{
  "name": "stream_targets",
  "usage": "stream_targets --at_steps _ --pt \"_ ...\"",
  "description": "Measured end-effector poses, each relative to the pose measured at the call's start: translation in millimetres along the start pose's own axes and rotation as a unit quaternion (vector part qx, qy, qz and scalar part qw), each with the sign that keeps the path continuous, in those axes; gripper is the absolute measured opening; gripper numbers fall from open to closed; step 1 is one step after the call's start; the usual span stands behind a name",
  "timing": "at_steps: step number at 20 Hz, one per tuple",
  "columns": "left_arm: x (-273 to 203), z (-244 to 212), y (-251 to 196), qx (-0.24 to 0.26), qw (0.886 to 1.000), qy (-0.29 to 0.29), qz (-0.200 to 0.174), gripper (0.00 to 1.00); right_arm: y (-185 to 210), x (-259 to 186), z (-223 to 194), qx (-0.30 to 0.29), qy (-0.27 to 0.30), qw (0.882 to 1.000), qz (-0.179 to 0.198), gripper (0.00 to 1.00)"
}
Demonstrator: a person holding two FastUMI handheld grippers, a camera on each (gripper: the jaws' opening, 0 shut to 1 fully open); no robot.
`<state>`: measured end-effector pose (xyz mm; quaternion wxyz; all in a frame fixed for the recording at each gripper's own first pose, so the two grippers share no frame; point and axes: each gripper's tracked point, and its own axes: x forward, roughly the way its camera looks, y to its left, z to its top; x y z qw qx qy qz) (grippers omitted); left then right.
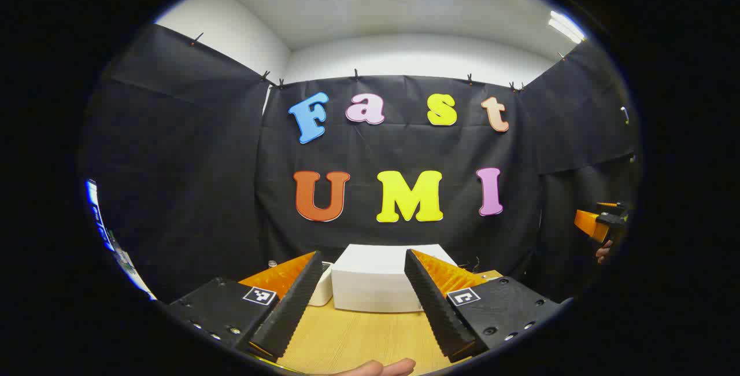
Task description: Open the microwave oven with the left hand, put the food in, and close the microwave oven.
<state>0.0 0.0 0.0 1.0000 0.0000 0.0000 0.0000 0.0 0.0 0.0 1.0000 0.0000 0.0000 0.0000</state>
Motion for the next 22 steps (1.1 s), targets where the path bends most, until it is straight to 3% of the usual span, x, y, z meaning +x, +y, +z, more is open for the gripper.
stream_targets --at_steps 4,5,9,10,11,12,15,16,17,18,20,21,22 --pt "1.3 0.9 -2.3 0.005 1.0 -0.003 -0.006 0.92 -1.6 -1.8 9.1 -0.012 -0.012 1.0 -0.01 0.94" --pt "1.9 -2.6 -7.5 0.001 1.0 0.003 -0.014 0.91 -2.6 -2.1 9.7 -0.014 -0.014 1.0 -0.012 1.0" --pt "4.5 -8.1 -14.0 -0.008 0.999 0.014 -0.034 0.92 -5.9 -3.3 9.2 -0.015 -0.015 1.0 -0.018 1.0" --pt "4.0 -10.9 -13.8 -0.007 0.999 0.018 -0.034 0.92 -5.9 -3.0 9.1 -0.013 -0.015 1.0 -0.018 1.0" --pt "4.8 -11.2 -9.4 -0.003 0.999 0.018 -0.028 0.92 -5.1 -4.3 9.1 -0.011 -0.015 1.0 -0.017 0.94" --pt "7.5 -11.6 -5.3 0.001 1.0 0.017 -0.023 0.93 -5.5 -5.3 9.5 -0.011 -0.017 1.0 -0.017 1.0" --pt "11.3 -13.4 -1.4 0.006 1.0 0.016 -0.014 0.93 -6.3 -6.9 9.4 -0.019 -0.024 0.999 -0.02 0.94" --pt "12.6 -13.5 -1.8 0.004 1.0 0.015 -0.014 0.89 -4.6 -7.3 8.9 -0.018 -0.027 0.999 -0.018 1.0" --pt "14.6 -13.6 -1.9 0.003 1.0 0.012 -0.014 0.86 -3.2 -7.6 8.8 -0.019 -0.029 0.999 -0.018 0.94" --pt "18.5 -13.3 -2.1 0.002 1.0 0.009 -0.013 0.93 -3.4 -8.0 9.0 -0.022 -0.033 0.999 -0.018 0.94" --pt "28.9 -18.6 -6.3 0.005 1.0 0.003 -0.014 0.93 -2.4 -8.9 9.4 -0.029 -0.046 0.998 -0.019 0.94" --pt "36.2 -24.3 -10.6 0.008 1.0 0.005 -0.018 0.93 -1.9 -9.6 9.7 -0.03 -0.052 0.998 -0.019 1.0" --pt "44.9 -30.2 -15.8 0.01 1.0 0.006 -0.024 0.93 -0.6 -9.7 9.1 -0.03 -0.056 0.998 -0.017 1.0"
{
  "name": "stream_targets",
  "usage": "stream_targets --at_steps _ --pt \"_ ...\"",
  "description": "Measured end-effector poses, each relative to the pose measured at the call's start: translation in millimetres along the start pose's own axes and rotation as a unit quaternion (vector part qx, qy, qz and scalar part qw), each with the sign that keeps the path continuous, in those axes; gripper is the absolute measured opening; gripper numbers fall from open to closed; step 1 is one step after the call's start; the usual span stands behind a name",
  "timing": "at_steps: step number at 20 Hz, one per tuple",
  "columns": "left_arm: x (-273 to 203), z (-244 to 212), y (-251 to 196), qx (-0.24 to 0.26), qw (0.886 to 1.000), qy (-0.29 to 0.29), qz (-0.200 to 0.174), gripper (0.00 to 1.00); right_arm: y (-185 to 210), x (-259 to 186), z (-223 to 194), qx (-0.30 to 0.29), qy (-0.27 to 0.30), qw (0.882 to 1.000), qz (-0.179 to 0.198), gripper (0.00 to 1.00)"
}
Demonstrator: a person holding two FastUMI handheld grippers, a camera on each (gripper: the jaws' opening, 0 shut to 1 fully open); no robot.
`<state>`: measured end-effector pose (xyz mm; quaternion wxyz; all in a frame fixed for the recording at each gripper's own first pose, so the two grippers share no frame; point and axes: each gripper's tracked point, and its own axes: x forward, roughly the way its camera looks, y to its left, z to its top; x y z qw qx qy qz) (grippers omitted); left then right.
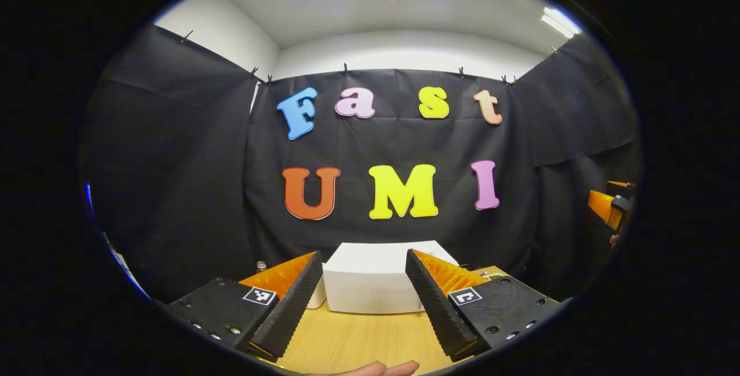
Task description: Open the microwave oven with the left hand, put the food in, and close the microwave oven.
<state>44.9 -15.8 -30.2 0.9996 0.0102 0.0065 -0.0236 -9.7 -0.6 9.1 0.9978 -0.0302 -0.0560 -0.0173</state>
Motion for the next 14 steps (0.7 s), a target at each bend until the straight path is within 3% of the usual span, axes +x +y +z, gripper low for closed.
stream_targets --at_steps 1,5,9,10,11,14 --pt "9.6 -5.2 -4.2 -0.001 1.0 -0.001 -0.004 0.92 0.8 0.1 -2.2 0.0 -0.002 1.0 0.002 0.94" --pt "53.8 -36.8 -28.9 0.005 1.0 -0.005 -0.019 0.93 1.0 11.6 -16.2 0.004 -0.001 1.0 0.01 0.94" --pt "101.9 -98.4 -78.3 -0.016 0.997 0.035 -0.061 0.92 12.9 28.3 -39.4 0.022 0.038 0.998 0.041 0.94" --pt "114.5 -114.1 -87.1 -0.018 0.997 0.043 -0.064 0.92 9.4 31.6 -38.2 0.024 0.04 0.998 0.04 1.0" --pt "128.3 -128.9 -95.3 -0.015 0.997 0.05 -0.065 0.92 6.1 35.1 -33.0 0.023 0.035 0.998 0.038 0.94" --pt "164.5 -174.5 -123.7 -0.004 0.995 0.069 -0.074 0.93 1.3 40.6 -26.2 0.014 0.025 0.999 0.035 0.94"
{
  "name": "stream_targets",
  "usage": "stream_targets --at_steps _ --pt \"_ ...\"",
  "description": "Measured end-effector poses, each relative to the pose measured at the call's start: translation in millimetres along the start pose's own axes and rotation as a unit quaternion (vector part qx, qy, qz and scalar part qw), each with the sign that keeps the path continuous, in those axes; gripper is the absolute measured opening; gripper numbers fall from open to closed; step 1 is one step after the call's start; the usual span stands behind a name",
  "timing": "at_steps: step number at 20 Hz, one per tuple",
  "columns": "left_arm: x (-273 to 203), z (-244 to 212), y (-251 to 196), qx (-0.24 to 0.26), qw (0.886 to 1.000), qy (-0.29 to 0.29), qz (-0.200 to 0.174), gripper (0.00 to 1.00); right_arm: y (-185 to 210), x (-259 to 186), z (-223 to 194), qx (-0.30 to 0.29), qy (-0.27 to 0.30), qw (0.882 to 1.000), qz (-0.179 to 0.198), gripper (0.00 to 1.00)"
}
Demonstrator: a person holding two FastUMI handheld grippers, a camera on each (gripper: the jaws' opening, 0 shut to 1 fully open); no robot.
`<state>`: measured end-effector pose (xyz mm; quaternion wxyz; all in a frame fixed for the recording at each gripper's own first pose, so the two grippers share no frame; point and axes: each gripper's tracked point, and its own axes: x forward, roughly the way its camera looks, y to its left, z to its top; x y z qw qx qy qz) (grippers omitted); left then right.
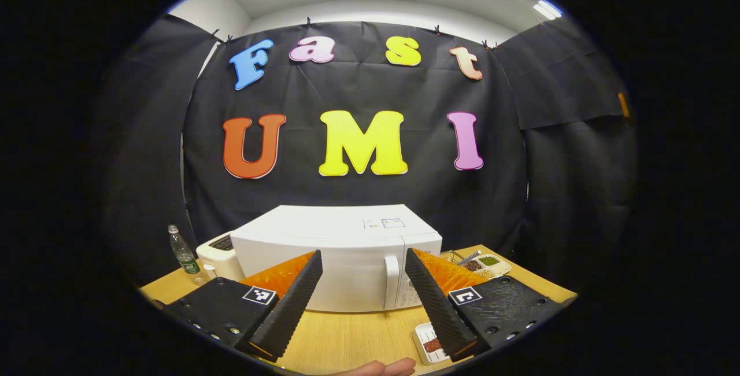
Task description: Open the microwave oven with the left hand, put the food in, and close the microwave oven.
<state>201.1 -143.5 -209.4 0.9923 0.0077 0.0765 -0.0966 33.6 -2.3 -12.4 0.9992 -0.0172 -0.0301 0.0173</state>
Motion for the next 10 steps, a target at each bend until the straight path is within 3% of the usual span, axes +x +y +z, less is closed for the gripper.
stream_targets --at_steps 1,3,7,8,9,10 --pt "12.0 -14.2 -7.2 0.001 1.0 0.009 -0.006 0.93 -0.5 0.8 1.4 0.003 0.001 1.0 0.004 1.0" --pt "32.9 -37.7 -18.7 0.0 1.0 0.024 -0.013 0.93 0.7 -3.0 -1.4 0.013 0.009 1.0 0.018 0.94" --pt "65.4 -79.5 -32.7 -0.019 0.998 0.052 -0.017 0.94 -7.7 -9.9 6.6 0.013 -0.002 1.0 0.026 1.0" --pt "74.1 -89.4 -34.4 -0.023 0.998 0.059 -0.018 0.94 -11.3 -12.3 8.7 0.01 -0.006 1.0 0.024 0.94" --pt "81.9 -97.8 -38.7 -0.029 0.997 0.064 -0.023 0.94 -13.6 -14.9 10.0 0.006 -0.009 1.0 0.024 0.94" --pt "90.3 -104.5 -41.3 -0.037 0.997 0.065 -0.023 0.84 -15.2 -18.2 10.6 0.001 -0.012 1.0 0.025 1.0"
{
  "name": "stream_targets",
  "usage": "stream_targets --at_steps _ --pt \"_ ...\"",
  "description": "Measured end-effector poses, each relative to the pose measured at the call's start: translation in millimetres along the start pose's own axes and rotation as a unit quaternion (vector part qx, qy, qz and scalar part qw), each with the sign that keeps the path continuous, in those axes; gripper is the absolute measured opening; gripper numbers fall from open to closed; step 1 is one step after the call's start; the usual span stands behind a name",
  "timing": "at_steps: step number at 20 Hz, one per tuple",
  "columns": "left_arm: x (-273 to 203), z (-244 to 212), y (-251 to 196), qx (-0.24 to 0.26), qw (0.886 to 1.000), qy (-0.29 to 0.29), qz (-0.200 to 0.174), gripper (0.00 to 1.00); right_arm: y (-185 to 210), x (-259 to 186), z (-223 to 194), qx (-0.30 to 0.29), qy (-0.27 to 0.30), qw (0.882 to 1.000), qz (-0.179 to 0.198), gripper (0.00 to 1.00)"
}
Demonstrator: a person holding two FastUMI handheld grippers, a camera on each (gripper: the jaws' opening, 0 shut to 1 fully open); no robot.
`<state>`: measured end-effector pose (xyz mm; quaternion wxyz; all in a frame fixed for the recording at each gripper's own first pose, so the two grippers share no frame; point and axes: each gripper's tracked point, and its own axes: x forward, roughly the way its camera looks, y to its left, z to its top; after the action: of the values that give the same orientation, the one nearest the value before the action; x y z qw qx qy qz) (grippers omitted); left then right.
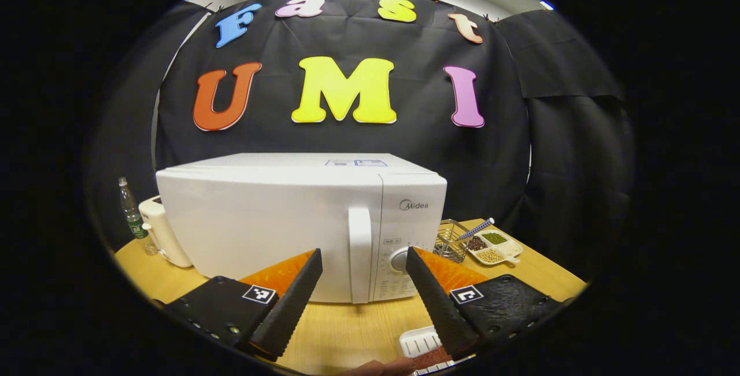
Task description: Open the microwave oven with the left hand, put the food in, and close the microwave oven.
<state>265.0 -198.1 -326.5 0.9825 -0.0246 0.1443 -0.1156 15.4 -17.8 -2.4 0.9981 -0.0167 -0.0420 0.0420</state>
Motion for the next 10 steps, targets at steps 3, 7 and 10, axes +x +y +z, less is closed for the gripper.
stream_targets --at_steps 3,7,10 --pt "17.9 -11.4 5.7 -0.004 1.0 0.005 0.018 0.94 -10.1 -5.5 6.1 -0.013 -0.01 1.0 -0.005 1.0" --pt "31.5 -11.5 -0.9 0.032 0.999 -0.005 0.004 0.6 -24.6 -10.2 8.9 -0.019 -0.029 0.999 -0.019 0.94" --pt "32.7 -8.6 9.9 0.024 0.999 -0.013 0.026 0.53 -31.1 -13.9 4.4 -0.017 -0.027 0.999 -0.018 0.94"
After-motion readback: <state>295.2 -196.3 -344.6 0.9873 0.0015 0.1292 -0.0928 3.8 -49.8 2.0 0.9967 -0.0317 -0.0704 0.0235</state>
